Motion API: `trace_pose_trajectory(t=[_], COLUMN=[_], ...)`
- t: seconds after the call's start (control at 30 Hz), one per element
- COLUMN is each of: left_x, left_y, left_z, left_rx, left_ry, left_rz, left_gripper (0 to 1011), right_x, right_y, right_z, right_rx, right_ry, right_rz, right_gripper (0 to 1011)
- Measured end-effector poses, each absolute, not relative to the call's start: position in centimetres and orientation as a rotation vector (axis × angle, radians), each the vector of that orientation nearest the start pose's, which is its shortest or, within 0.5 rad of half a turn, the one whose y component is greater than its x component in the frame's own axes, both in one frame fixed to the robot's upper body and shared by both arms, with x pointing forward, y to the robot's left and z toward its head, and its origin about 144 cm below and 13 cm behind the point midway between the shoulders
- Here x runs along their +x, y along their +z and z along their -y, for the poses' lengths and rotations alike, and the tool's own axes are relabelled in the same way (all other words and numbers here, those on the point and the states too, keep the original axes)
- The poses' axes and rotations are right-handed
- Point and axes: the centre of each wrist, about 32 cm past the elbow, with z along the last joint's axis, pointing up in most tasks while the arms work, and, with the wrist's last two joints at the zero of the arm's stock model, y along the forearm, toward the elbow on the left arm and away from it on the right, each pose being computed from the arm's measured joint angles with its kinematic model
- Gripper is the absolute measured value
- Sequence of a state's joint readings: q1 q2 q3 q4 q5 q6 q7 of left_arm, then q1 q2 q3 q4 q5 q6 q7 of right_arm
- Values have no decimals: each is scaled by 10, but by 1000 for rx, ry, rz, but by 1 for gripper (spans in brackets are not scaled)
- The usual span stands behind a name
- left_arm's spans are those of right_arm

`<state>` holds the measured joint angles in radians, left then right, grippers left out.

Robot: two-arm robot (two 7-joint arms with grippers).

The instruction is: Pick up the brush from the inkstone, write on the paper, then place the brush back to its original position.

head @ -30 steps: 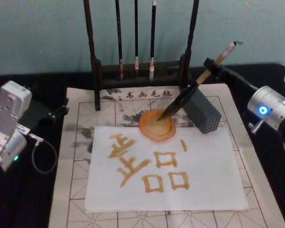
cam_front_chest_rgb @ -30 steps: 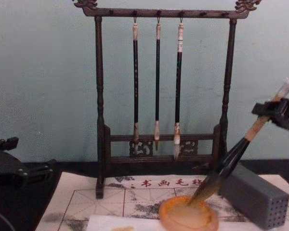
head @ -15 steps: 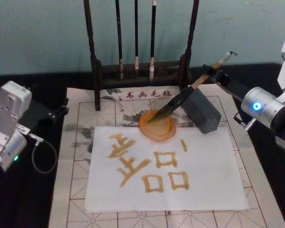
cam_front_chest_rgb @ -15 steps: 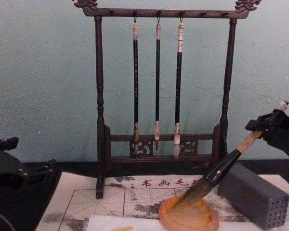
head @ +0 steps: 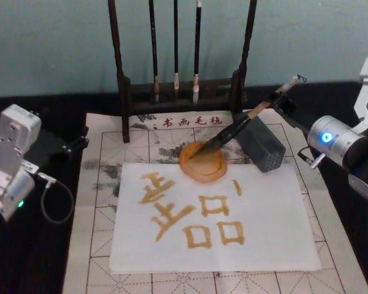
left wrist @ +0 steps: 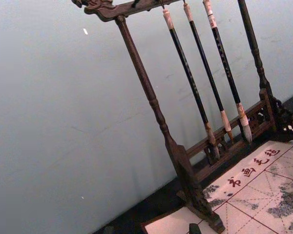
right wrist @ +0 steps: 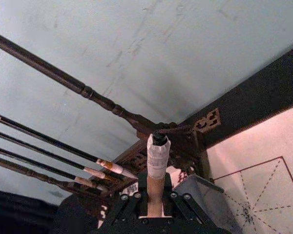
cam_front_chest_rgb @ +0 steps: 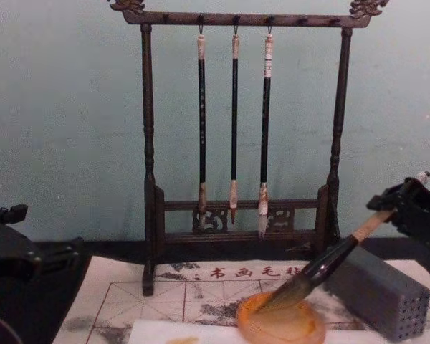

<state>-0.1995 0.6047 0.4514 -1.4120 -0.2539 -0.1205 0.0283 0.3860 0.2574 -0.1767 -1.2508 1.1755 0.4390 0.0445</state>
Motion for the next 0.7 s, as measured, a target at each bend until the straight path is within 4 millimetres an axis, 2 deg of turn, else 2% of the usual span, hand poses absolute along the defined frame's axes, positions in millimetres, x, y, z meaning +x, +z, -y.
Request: trace_pose_trajectory(t=[0.7], left_x=[489], left_y=[1140], left_z=[-310], left_rx=[304], left_ry=[1248], left_rz=[285], left_gripper=[1001], right_x=[561], right_y=[1176], right_z=[268], right_rx=[333], right_ry=[-1162], right_rz=[-944], right_gripper=[182])
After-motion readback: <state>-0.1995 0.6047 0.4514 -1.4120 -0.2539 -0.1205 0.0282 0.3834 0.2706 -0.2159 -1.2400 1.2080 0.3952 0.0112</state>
